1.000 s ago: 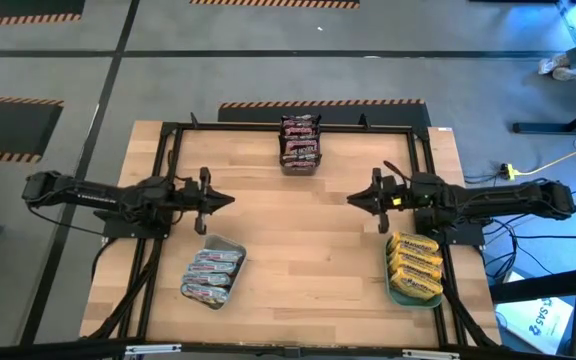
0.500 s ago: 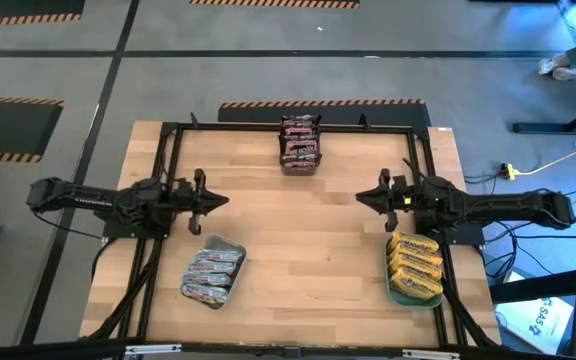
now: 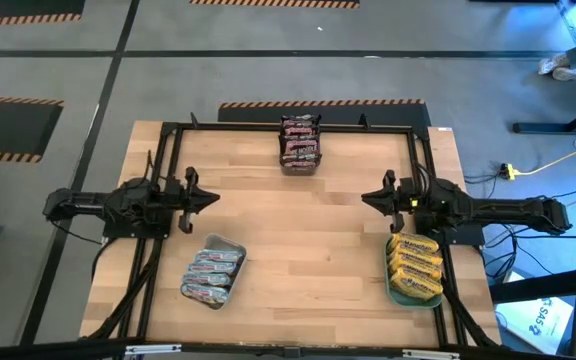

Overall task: Sort Maruchan noodles
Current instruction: Return to Home Position

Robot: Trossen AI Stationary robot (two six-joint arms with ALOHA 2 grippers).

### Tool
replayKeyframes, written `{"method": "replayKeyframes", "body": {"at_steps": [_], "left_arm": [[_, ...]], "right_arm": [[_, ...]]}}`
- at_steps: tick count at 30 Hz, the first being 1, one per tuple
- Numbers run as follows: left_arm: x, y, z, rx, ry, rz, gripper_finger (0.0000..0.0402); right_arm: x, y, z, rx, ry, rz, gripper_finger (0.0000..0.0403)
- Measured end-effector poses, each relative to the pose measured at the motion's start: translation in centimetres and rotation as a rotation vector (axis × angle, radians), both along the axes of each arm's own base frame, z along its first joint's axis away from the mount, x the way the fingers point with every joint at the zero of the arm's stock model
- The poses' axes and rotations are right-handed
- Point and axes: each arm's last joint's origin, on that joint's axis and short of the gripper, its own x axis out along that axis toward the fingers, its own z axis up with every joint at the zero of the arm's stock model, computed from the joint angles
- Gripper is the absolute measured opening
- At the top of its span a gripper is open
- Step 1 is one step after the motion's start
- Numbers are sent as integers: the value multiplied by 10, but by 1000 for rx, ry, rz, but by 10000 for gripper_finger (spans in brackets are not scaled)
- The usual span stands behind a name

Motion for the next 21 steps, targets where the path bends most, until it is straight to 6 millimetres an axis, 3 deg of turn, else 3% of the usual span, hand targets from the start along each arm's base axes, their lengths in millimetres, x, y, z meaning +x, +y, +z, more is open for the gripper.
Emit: {"method": "replayKeyframes", "body": {"at_steps": [13,21], "left_arm": [[1,3,-13,83,156,127,11],[1,3,-13,98,154,129,11]], "right_arm": [[-5,0,-4,6,43,-7,30],[-5,0,-10,-15,103,-14,30]]}}
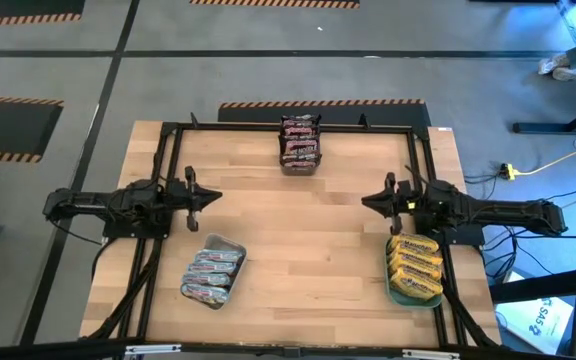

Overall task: Sort Maruchan noodles
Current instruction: Return to Home Position

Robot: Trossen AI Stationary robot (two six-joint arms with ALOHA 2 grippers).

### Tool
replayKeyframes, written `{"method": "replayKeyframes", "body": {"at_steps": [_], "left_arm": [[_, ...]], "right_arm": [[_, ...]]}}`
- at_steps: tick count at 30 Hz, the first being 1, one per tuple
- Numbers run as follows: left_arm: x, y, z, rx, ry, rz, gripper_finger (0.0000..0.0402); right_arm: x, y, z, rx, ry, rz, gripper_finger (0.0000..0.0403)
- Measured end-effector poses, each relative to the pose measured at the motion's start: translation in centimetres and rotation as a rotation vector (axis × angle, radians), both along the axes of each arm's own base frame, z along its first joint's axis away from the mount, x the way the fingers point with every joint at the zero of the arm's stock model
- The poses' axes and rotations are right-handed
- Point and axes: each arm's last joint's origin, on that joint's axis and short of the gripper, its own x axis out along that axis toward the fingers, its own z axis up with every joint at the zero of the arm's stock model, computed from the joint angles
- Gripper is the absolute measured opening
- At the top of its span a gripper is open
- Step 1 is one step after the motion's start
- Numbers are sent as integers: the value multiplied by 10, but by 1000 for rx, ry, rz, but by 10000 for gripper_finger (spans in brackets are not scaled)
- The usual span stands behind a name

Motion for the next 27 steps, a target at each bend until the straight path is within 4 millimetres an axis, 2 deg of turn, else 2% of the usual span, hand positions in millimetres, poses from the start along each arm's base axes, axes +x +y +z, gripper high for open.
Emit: {"method": "replayKeyframes", "body": {"at_steps": [4,11,27], "left_arm": [[0,0,0,0,0,0,11],[0,0,0,0,0,0,11],[0,0,0,1,0,0,11]], "right_arm": [[-4,0,1,-29,-12,-24,30],[-18,3,12,-44,-148,16,30],[-16,1,2,-27,-44,-31,30]]}}
